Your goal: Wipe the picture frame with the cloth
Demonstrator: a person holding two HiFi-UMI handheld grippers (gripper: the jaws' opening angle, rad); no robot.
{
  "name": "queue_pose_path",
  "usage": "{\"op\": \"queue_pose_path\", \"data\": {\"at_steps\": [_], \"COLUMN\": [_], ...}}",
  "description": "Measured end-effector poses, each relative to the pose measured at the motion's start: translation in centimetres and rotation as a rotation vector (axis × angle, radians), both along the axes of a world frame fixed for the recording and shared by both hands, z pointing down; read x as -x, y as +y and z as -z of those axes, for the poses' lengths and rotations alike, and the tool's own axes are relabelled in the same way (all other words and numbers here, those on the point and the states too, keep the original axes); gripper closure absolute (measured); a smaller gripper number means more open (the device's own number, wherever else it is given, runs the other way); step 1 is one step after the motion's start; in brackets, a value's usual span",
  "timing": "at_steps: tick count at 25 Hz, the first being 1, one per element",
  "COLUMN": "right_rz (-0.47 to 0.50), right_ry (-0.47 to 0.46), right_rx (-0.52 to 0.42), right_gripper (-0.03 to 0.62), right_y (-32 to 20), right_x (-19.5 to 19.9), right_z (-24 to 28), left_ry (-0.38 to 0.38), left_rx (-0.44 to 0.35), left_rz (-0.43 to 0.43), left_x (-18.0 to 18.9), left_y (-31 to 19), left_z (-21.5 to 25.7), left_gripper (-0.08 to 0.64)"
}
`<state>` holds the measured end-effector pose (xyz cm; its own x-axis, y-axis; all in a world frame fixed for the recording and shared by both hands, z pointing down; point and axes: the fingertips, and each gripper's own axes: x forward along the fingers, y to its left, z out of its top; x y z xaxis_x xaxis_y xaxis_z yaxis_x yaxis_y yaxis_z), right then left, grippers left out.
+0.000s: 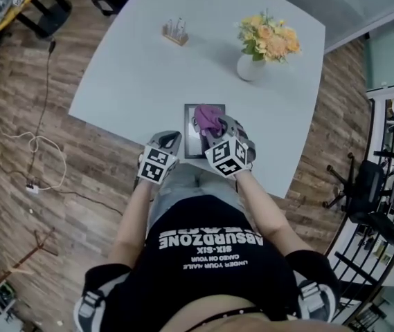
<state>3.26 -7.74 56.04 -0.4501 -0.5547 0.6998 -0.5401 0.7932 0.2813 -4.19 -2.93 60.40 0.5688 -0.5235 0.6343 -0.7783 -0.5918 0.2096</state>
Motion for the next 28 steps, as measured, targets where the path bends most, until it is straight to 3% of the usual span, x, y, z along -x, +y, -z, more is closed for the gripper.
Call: {"op": "queue_pose_path", "data": {"at_steps": [7, 13, 23, 28], "right_rz": [0.076, 0.123, 0.159, 0.204], "right_ry": [0.154, 0.239, 0.254, 0.278], "right_rx": [-0.011, 0.036, 0.089, 0.091], "right_gripper": [0.465, 0.465, 0.464, 0.465], "right_y": [-2.7, -3.5, -3.6, -2.8], "right_x": [2.3, 3.2, 3.8, 3.9], "right_z": [-3.5, -6.3, -7.5, -7.8], "left_ry": [0.000, -0.010, -0.001, 0.045], "left_rx": [0.049, 0.092, 0.122, 0.168], "left_rz": [-0.101, -0.152, -0.174, -0.124], "left_x": [-1.1, -1.8, -2.1, -1.9], "left_y": [-0.8, -0.4, -0.3, -0.3], "left_z": [-2.1, -4.0, -4.9, -5.0], "left_gripper": [0.554, 0.554, 0.554, 0.554]}}
